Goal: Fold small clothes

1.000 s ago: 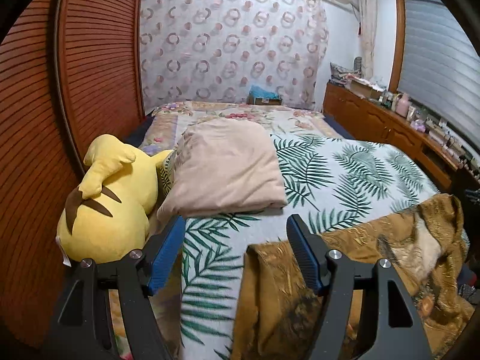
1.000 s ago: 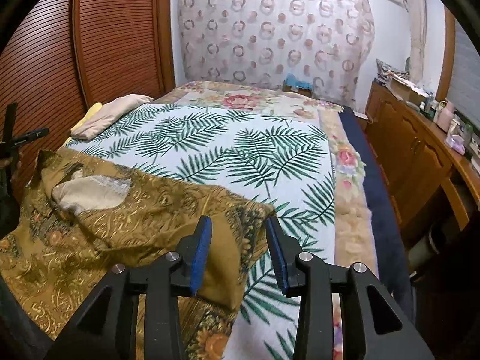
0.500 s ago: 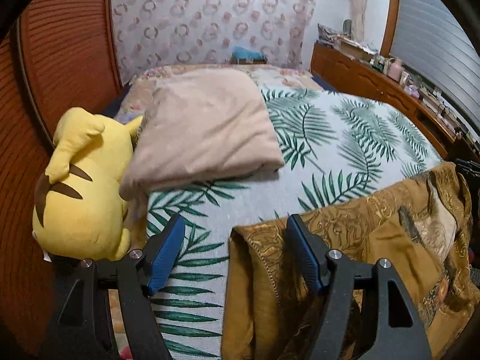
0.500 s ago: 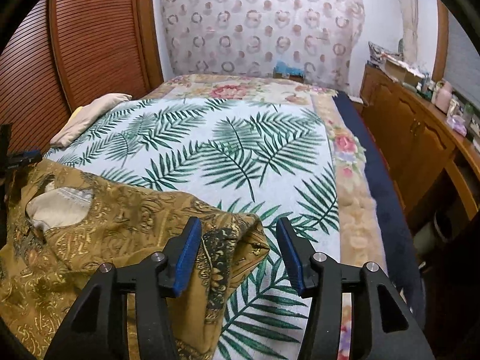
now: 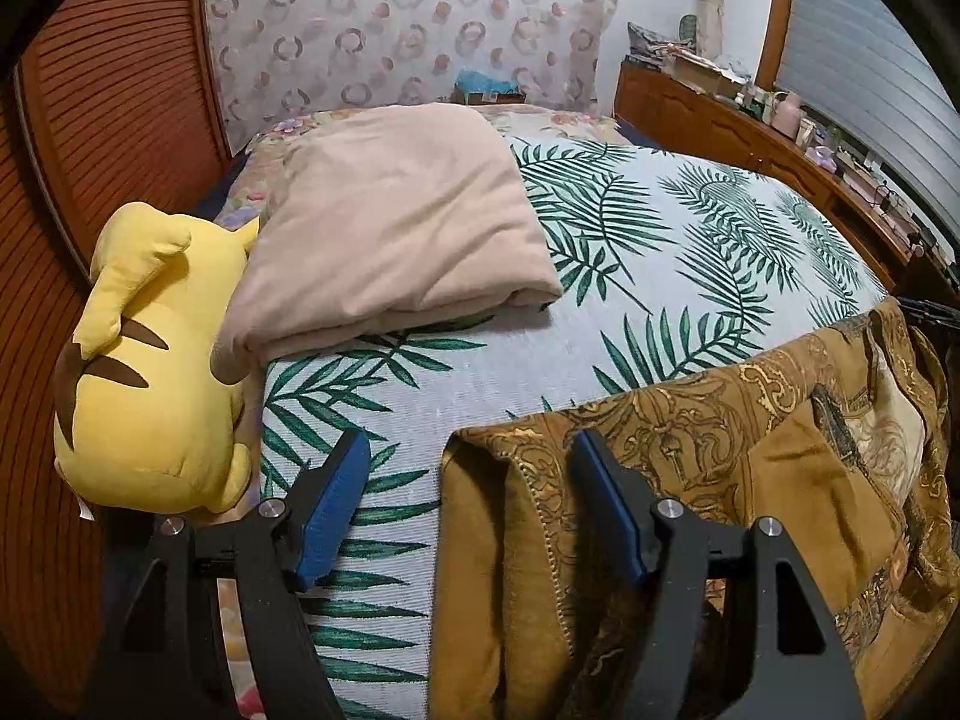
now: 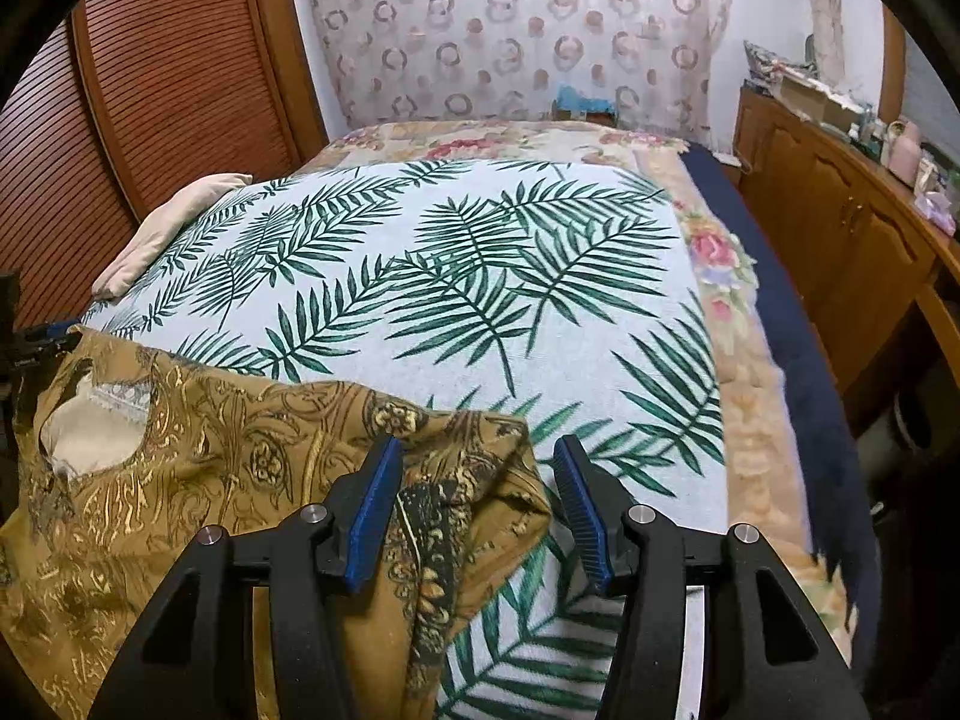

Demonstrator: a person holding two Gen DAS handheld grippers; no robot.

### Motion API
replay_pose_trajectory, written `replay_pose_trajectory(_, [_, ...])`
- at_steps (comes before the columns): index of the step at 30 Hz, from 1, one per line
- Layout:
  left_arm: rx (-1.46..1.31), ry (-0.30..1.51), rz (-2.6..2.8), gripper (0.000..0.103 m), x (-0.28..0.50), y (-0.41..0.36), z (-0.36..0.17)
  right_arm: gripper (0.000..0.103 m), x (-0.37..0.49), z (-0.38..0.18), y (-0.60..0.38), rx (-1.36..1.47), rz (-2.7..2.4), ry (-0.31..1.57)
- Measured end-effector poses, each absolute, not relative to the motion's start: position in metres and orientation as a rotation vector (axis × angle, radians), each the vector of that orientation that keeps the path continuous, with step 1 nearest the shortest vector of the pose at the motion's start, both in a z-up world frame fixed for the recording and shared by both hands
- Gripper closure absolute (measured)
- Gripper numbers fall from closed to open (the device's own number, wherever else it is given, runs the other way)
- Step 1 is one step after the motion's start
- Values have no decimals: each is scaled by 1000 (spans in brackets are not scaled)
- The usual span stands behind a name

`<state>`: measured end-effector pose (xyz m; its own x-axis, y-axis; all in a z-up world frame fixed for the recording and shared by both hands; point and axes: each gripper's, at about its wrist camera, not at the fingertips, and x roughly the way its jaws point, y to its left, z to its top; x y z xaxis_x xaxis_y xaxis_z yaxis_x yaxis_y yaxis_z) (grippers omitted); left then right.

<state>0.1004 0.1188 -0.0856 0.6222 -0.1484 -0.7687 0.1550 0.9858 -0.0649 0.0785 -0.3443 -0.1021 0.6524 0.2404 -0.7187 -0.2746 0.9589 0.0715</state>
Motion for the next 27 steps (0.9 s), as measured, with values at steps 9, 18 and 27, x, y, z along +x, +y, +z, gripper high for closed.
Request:
replay_pose_trajectory(9, [-4, 873, -248, 65, 94, 112, -82, 49, 89, -108, -348, -18, 369, 838])
replay_pose_trajectory(18, [-2, 849, -241, 92, 86, 110, -77, 87, 83, -109, -338, -67, 407, 833])
replay_pose_trajectory(27, [39, 800, -225, 94, 75, 103, -63, 83, 72, -101, -333, -108, 368, 801])
